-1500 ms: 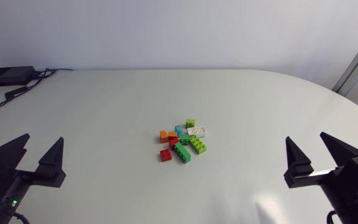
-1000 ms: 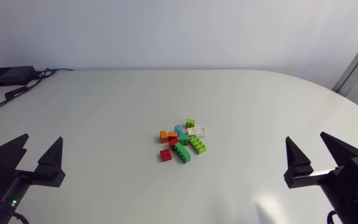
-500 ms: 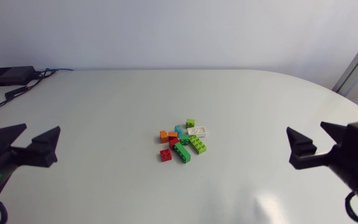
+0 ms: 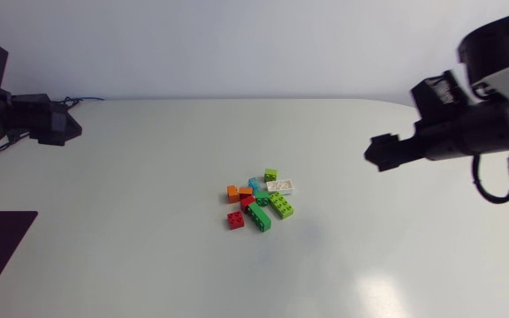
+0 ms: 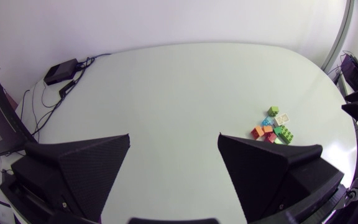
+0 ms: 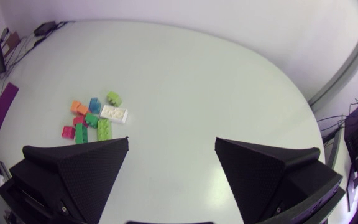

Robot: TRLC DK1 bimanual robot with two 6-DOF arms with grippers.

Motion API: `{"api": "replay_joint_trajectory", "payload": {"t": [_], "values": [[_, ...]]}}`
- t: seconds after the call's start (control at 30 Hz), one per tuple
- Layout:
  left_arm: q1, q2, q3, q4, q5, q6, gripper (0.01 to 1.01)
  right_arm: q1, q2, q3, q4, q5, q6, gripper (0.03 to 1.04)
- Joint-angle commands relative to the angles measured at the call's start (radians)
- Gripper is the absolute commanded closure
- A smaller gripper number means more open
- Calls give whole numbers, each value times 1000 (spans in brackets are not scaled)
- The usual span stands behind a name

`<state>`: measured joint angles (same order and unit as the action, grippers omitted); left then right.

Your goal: Sort duplo bricks by size, large to the right and small to the left

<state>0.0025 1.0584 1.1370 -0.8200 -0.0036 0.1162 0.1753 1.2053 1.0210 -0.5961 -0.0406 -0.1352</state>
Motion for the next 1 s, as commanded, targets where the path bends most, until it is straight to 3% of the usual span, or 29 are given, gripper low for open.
{"api": "replay_joint_trajectory", "payload": {"t": [0.0,0.17,0.33,0.6,0.97], "values": [[-32,17,-20,-4,-3,19,44,92,96,-1,-22,8,-1,61],[-73,46,-85,22,-4,16,44,260,241,-16,59,104,59,61],[-102,46,-140,65,-4,27,44,348,369,31,127,134,72,62],[-156,61,-177,110,-6,60,44,371,585,129,136,131,92,62],[-173,127,-183,137,-4,57,44,351,720,212,140,62,94,62]]}}
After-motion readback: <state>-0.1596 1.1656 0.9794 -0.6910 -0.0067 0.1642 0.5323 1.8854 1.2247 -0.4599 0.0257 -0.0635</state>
